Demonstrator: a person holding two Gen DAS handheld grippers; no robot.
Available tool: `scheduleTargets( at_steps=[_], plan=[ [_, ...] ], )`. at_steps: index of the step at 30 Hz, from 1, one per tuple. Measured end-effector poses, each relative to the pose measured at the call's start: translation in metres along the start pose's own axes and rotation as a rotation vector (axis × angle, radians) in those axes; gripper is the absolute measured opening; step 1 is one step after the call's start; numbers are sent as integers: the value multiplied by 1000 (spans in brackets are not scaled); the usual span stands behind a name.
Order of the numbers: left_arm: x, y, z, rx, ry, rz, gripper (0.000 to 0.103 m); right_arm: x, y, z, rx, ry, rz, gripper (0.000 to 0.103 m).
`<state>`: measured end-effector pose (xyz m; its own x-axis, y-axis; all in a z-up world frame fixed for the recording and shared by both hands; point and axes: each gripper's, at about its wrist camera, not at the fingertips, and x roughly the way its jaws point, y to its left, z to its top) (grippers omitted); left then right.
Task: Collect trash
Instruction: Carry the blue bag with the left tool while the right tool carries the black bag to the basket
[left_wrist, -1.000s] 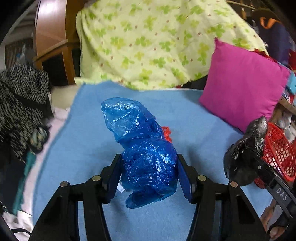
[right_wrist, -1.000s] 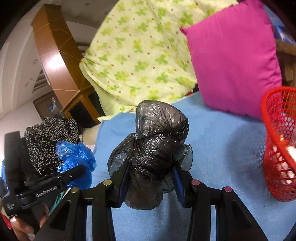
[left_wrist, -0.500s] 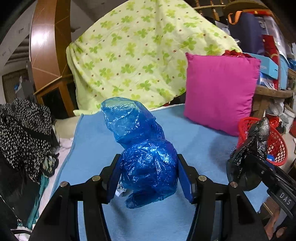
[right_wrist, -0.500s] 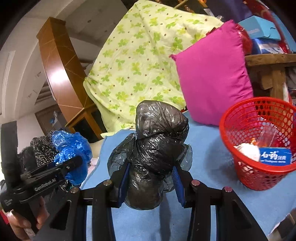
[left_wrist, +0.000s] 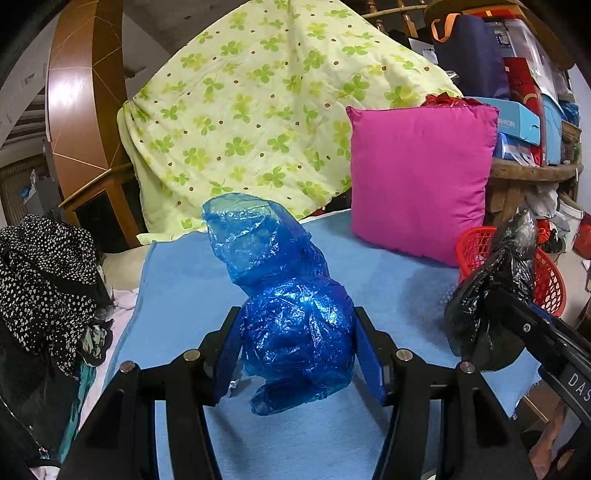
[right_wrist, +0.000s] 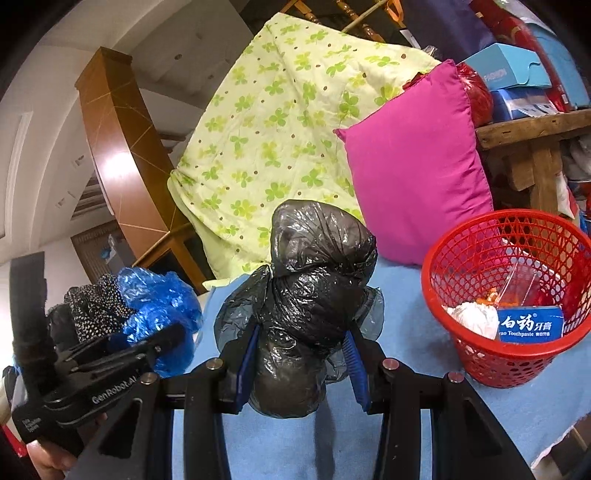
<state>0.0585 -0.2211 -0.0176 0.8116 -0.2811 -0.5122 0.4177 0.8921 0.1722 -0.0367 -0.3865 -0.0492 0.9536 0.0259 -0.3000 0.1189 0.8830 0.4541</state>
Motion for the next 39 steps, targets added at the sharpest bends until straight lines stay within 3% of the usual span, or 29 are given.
scheduleTargets(
  at_steps=[39],
  plan=[
    [16, -35, -3, 74, 37, -38, 60, -14, -23, -2, 52, -31, -17, 47]
  ],
)
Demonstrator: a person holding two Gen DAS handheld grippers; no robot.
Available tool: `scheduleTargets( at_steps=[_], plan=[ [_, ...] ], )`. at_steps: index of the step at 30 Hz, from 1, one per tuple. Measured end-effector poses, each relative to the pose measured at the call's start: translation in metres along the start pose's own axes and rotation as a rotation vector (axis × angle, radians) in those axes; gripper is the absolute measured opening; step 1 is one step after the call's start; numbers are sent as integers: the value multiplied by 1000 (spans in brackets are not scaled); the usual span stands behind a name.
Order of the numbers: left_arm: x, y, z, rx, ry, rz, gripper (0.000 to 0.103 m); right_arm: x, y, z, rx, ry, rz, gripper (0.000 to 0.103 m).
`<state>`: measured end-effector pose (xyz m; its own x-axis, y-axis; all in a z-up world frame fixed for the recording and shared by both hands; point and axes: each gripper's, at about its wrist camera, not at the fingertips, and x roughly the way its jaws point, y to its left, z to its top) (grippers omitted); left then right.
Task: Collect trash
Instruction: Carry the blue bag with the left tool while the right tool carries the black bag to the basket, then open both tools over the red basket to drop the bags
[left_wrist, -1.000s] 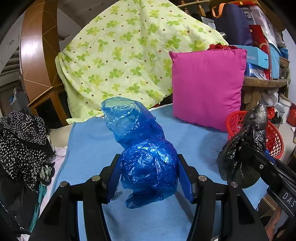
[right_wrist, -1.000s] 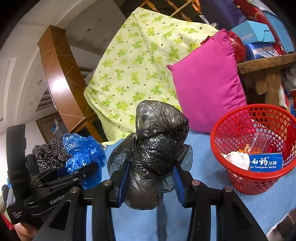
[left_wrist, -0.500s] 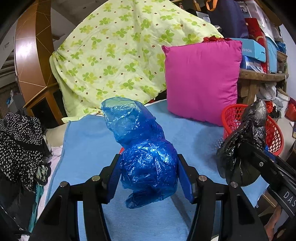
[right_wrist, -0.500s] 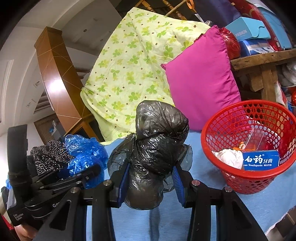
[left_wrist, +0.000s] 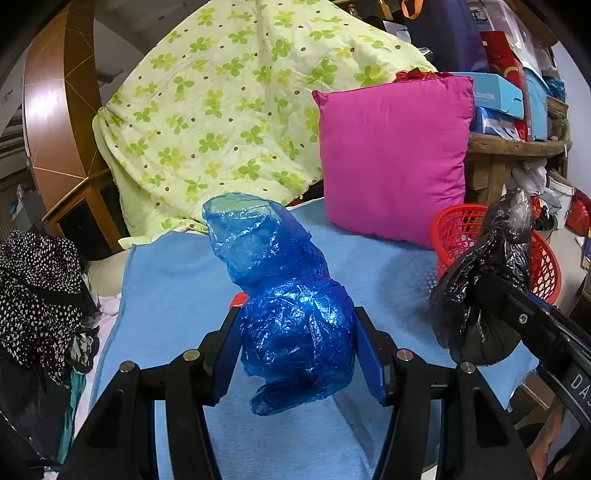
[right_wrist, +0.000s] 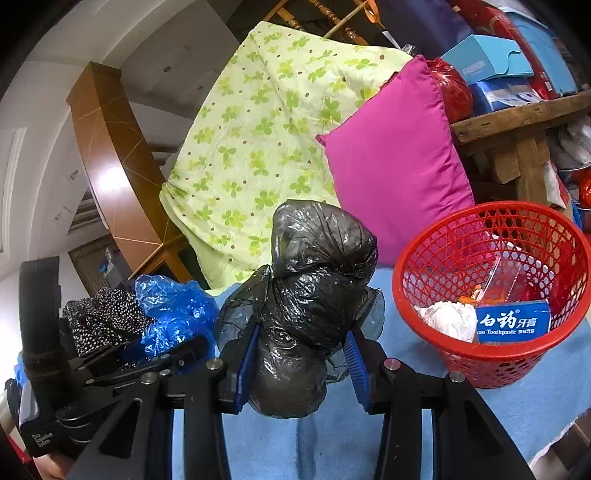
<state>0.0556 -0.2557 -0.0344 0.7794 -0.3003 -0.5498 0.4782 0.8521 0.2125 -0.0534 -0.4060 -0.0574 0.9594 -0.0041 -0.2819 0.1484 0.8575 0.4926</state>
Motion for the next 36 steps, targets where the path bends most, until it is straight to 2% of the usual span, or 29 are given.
scheduleTargets(
  at_steps=[10, 17, 29, 34, 36],
  plan=[
    [-2, -14, 3, 26, -9, -21, 60, -17, -16, 7, 19, -49, -29, 47],
    [-1, -34, 5, 51, -10, -58, 60, -36, -40, 12, 51, -93, -79, 48],
    [15, -75, 27, 58, 4, -274, 61, -68, -107, 25, 203, -179, -196, 47],
    [28, -102, 45, 83, 3, -374, 61, -74, -124, 30, 231, -202, -250, 47],
    [35, -113, 51, 99, 3, -390, 61, -74, -130, 31, 233, -202, -268, 47]
  ],
)
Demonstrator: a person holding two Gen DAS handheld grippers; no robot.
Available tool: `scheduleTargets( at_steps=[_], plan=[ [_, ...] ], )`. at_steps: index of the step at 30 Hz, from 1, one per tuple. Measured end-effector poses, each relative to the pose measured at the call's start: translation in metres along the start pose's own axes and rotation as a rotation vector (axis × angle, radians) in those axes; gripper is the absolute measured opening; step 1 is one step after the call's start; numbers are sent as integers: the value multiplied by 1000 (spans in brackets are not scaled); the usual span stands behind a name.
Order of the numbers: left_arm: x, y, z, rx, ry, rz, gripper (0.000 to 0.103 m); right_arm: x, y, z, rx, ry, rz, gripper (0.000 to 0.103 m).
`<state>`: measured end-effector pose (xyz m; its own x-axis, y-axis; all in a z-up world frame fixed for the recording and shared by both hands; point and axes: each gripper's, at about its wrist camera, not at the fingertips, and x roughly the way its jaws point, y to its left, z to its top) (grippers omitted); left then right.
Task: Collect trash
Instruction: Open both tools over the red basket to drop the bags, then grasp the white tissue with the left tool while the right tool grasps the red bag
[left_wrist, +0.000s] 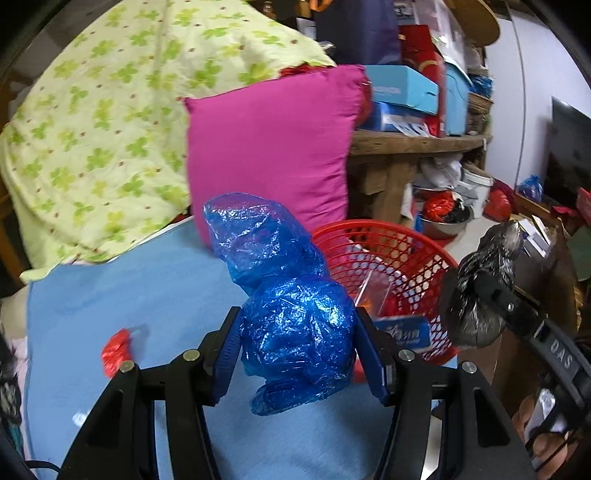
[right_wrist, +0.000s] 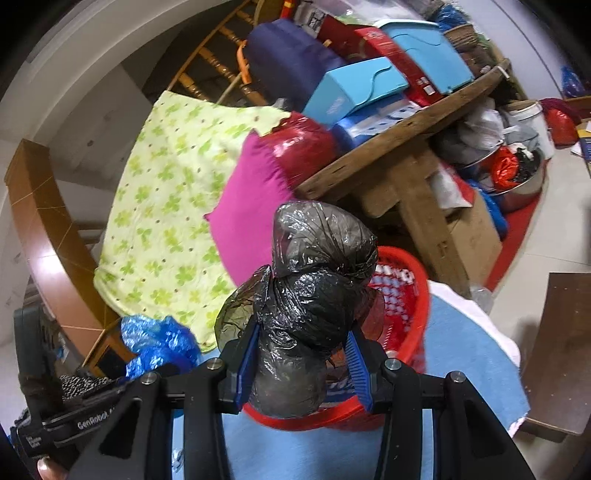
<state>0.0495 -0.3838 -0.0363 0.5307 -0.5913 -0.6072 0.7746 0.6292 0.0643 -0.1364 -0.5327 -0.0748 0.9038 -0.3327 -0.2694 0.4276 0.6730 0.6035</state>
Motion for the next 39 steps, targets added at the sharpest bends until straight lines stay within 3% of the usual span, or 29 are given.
scheduleTargets(
  at_steps=[7, 10, 12, 17, 22, 26, 30, 34, 39],
  plan=[
    [39, -24, 22, 71, 13, -87, 64, 16, -7, 3, 1, 33, -35, 49],
    [50, -25, 26, 71, 25, -97, 67, 23, -6, 2, -7, 52, -45, 56],
    [54, -20, 25, 55, 34, -110, 73, 26, -4, 1, -10, 53, -43, 69],
    [47, -1, 16, 31, 36, -103, 74, 27, 4, -1, -29, 38, -29, 70],
    [23, 33, -13, -21, 43, -67, 74, 16, 31, -7, -138, -20, -17, 70],
    [-1, 77, -58, -87, 71, 7, 74, 9, 60, -20, -234, -43, 23, 70],
    [-31, 135, -112, -163, 113, 136, 74, 10, 90, -34, -304, -31, 77, 70],
    [-63, 194, -166, -253, 156, 281, 74, 18, 121, -54, -345, 23, 144, 70],
    [-85, 247, -216, -376, 199, 371, 74, 39, 156, -84, -384, 129, 213, 70]
  ],
)
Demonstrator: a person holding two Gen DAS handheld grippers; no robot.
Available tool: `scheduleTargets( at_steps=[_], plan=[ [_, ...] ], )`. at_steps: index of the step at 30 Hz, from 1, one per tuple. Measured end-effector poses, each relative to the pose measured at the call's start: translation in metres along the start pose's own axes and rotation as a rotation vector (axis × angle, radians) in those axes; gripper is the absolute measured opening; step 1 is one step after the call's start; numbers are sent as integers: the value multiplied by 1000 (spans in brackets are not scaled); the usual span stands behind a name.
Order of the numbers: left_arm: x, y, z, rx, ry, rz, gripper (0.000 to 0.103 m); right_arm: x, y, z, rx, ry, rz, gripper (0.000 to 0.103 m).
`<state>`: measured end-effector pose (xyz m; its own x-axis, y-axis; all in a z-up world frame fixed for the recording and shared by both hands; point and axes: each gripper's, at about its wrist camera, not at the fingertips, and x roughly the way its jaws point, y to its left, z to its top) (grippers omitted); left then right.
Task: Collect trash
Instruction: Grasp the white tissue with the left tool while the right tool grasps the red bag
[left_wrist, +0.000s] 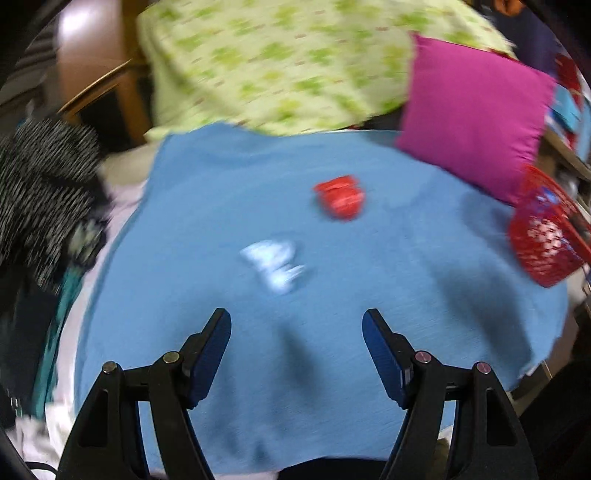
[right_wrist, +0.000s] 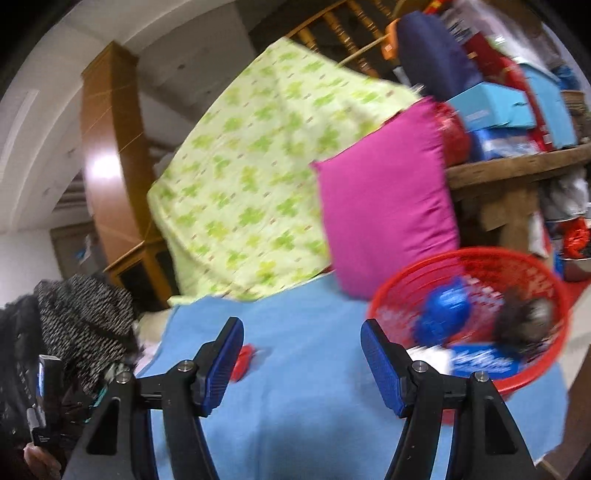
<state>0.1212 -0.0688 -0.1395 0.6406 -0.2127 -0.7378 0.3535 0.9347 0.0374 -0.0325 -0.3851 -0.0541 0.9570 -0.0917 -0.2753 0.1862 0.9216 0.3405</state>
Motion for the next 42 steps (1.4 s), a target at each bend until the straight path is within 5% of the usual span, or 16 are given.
scheduleTargets(
  at_steps=[4, 13, 29, 35, 39, 42],
  plan=[
    [9, 33, -9, -92, 23, 5, 74, 35, 24, -13, -12, 106, 48, 70],
    [37, 49, -8, -129, 32, -63, 74, 133, 34, -31, 49, 352, 69, 70],
    [96, 49, 26, -228, 73, -216, 74, 311, 68, -60, 173, 539, 149, 70],
    [123, 45, 36, -273, 114, -213, 74, 366, 78, -79, 163, 617, 130, 66],
    [152, 41, 36, -307, 176, -205, 45, 382, 81, -91, 180, 665, 159, 55],
    [157, 38, 39, -314, 170, -187, 38, 383, 91, -94, 145, 682, 186, 47]
  ],
)
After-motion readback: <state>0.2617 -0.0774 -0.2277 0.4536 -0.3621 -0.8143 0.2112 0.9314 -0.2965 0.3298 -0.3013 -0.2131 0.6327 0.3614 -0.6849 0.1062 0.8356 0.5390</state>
